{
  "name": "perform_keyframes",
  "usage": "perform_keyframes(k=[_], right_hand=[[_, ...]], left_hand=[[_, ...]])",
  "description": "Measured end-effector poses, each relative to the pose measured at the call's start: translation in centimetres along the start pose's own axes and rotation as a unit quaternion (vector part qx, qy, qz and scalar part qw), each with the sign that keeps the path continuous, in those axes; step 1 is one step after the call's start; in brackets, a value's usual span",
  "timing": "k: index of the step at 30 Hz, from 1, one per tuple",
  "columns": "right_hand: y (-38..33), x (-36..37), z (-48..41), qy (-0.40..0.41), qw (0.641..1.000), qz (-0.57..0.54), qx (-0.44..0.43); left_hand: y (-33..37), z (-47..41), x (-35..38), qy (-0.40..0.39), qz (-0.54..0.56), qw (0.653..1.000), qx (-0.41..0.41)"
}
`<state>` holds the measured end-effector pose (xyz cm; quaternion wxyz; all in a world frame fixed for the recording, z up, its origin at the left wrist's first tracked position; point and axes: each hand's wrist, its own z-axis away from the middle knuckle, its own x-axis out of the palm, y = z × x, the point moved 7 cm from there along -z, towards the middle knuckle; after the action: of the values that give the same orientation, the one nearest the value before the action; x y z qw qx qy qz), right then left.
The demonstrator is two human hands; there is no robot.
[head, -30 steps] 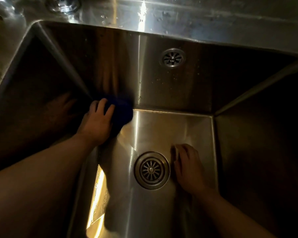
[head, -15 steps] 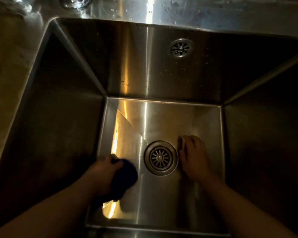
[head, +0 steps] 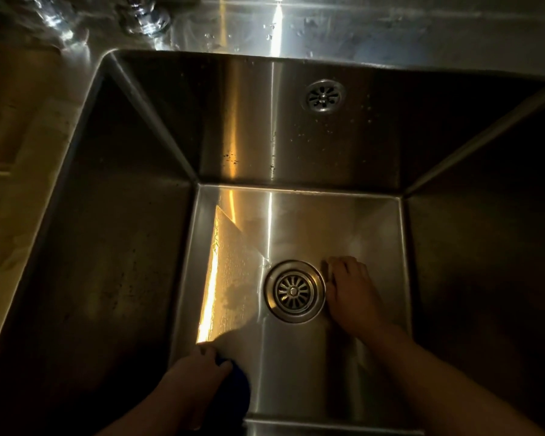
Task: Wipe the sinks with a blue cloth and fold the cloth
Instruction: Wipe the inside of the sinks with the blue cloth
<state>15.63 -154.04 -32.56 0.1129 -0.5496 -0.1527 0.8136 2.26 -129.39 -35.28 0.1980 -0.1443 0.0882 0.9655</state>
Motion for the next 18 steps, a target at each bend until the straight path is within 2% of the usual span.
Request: perform_keyframes(k=[2,4,6,7,8,10,12,13,14,15,16,18], right_hand=[[-1.2,0.1,0.3,-0.003,0.998,-0.056,0.000],[-2.7,0.9,0.4,-0.038,0.990,-0.130,0.027],[-4.1,2.2,0.5,-0.117,0.961,-0.231,0.095],[-4.9,3.0,0.9,-0.174,0.932,-0.288,0.137],[-5.5,3.7,1.6,-0.229,0.890,-0.349,0.185],[-6.5,4.6,3.0,-0.323,0.769,-0.484,0.264],[-7.8,4.0,3.1,-0.365,0.638,-0.630,0.251],[-8.3,3.1,2.7,-0.356,0.595,-0.685,0.226],[-8.5,2.2,2.3,-0.336,0.575,-0.718,0.205],[-8.7,1.6,1.8,-0.313,0.576,-0.730,0.193],[-8.5,1.4,1.3,-0.285,0.596,-0.725,0.193],[-6.9,1.1,-0.4,-0.191,0.675,-0.680,0.213]], left_hand=[[-0.2,0.1,-0.7,0.026,0.056,0.998,-0.007],[-0.8,0.5,-2.1,0.076,0.177,0.981,-0.010],[-1.1,1.3,-4.7,0.140,0.270,0.953,-0.002],[-1.0,1.8,-6.3,0.179,0.309,0.934,0.010],[-0.7,2.2,-8.1,0.229,0.341,0.911,0.028],[0.0,3.6,-11.8,0.351,0.348,0.867,0.058],[0.6,4.9,-14.3,0.461,0.338,0.816,0.081],[0.9,5.4,-15.0,0.494,0.340,0.794,0.096],[1.1,5.8,-15.4,0.513,0.342,0.779,0.115],[1.4,5.9,-15.6,0.517,0.347,0.771,0.135],[1.5,6.0,-15.7,0.509,0.358,0.767,0.155],[1.0,5.7,-15.5,0.488,0.404,0.754,0.172]])
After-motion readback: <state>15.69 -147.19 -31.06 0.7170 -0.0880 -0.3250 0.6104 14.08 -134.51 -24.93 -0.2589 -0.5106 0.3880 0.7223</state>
